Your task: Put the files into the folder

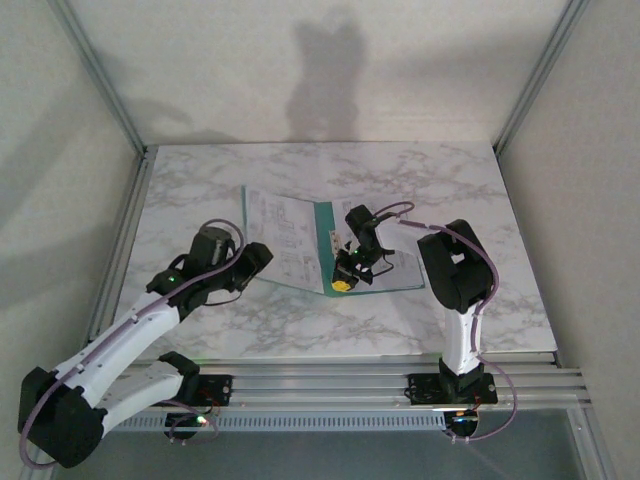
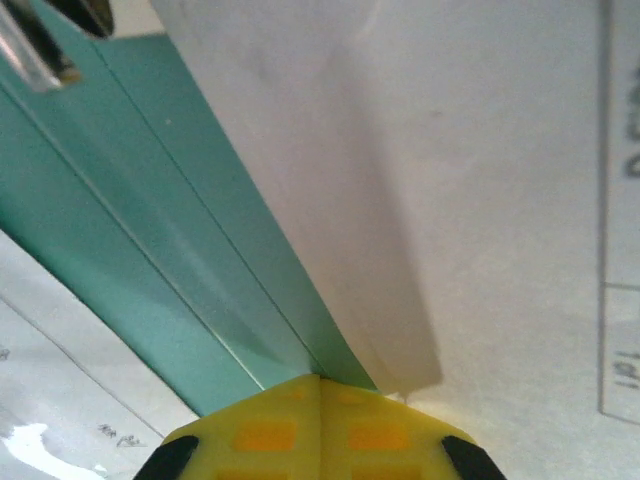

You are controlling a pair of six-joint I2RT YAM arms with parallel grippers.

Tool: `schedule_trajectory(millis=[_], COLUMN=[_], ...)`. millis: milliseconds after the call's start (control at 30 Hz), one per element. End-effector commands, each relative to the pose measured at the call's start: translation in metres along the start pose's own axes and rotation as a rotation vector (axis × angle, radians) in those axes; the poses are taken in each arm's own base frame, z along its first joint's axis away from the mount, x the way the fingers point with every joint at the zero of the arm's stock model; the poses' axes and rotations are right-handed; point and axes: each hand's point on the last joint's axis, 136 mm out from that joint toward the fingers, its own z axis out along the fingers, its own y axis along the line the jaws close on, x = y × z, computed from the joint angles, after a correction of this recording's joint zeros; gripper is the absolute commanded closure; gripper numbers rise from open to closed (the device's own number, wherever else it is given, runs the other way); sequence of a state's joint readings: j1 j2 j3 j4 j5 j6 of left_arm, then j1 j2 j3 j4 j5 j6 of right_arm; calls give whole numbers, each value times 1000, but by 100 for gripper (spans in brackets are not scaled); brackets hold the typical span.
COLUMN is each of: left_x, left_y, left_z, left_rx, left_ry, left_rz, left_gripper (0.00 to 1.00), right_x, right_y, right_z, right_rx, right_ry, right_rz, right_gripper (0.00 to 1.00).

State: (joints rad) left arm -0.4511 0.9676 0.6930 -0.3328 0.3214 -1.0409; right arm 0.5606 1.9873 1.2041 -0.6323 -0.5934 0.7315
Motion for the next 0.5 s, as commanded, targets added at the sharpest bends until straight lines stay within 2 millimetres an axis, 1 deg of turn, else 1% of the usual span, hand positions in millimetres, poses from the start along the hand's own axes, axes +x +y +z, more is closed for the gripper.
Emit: schedule_trajectory(millis=[0, 67, 167, 267, 333, 400, 467], left_x=[-3, 0, 2, 3, 4, 7, 11], left_y=[-47, -52, -53, -61, -65, -69, -74], left_z=[-9, -4, 4, 8, 12, 16, 20], left_rx=[159, 170, 151, 158, 143, 111, 66], left_ry=[5, 25, 46, 58, 65, 71, 77], left_rz=[41, 57, 78, 96, 119, 163, 215], left_gripper=[43, 44, 45, 49, 57, 71, 87], right_x=[5, 4, 3, 2, 2, 1, 0], right_y=[-74, -75, -76, -76, -75, -74, -72], right_z=[35, 34, 35, 35, 34, 33, 33], right_rx=[244, 242, 238, 235, 231, 226, 216], right_ry=[34, 33, 36, 37, 36, 34, 35], right_rz=[89, 88, 89, 90, 90, 90, 89], right_gripper=[100, 100, 100, 100, 100, 100, 100])
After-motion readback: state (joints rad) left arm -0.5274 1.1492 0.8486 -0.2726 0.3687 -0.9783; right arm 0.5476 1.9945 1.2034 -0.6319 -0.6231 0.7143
